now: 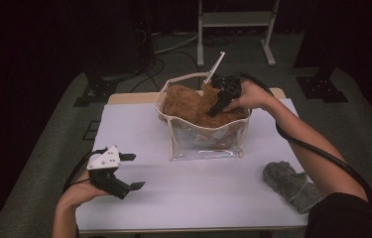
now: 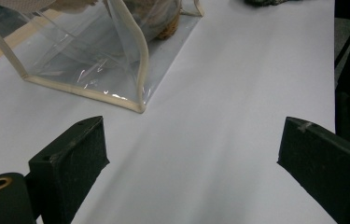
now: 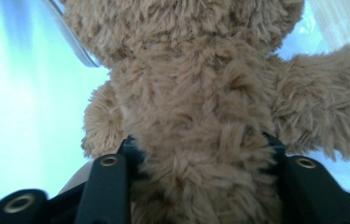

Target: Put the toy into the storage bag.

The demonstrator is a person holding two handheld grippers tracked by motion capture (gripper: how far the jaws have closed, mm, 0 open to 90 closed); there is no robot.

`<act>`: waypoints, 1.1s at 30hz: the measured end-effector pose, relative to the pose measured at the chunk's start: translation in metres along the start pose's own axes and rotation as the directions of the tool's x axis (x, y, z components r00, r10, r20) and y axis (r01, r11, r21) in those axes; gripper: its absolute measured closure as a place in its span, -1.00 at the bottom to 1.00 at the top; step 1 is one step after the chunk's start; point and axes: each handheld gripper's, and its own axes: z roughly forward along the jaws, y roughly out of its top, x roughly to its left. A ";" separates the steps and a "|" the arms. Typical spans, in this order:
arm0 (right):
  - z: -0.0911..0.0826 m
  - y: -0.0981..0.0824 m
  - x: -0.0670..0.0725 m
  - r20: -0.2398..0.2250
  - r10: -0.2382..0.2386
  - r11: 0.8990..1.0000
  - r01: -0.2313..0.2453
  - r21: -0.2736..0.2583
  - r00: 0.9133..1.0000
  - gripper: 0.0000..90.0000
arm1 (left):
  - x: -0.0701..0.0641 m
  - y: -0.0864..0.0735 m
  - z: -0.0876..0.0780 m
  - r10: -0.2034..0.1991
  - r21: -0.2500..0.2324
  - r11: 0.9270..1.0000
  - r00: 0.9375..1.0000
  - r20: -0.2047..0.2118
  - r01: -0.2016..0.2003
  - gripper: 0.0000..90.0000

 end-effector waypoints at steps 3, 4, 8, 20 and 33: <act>-0.002 0.004 0.002 0.016 -0.013 1.000 0.013 -0.003 1.000 -0.19 | 0.000 -0.001 0.000 -0.005 0.004 1.000 1.000 -0.001 0.005 -0.84; -0.003 0.004 0.003 0.025 -0.013 1.000 0.013 -0.008 1.000 -0.25 | 0.000 -0.001 0.000 -0.003 0.005 1.000 1.000 0.000 0.003 -0.84; -0.007 0.008 0.007 0.044 -0.032 0.999 0.034 -0.037 0.999 -0.30 | 0.000 0.000 0.000 -0.003 0.001 1.000 1.000 0.001 0.003 -0.84; -0.007 0.009 0.009 0.053 -0.047 0.995 0.051 -0.081 0.997 -0.08 | 0.001 0.002 0.001 0.003 -0.001 1.000 1.000 0.001 -0.003 -0.84; -0.005 0.010 0.008 0.042 -0.043 0.995 0.047 -0.093 0.998 0.30 | 0.001 0.002 0.003 0.004 0.003 1.000 1.000 0.008 -0.004 -0.84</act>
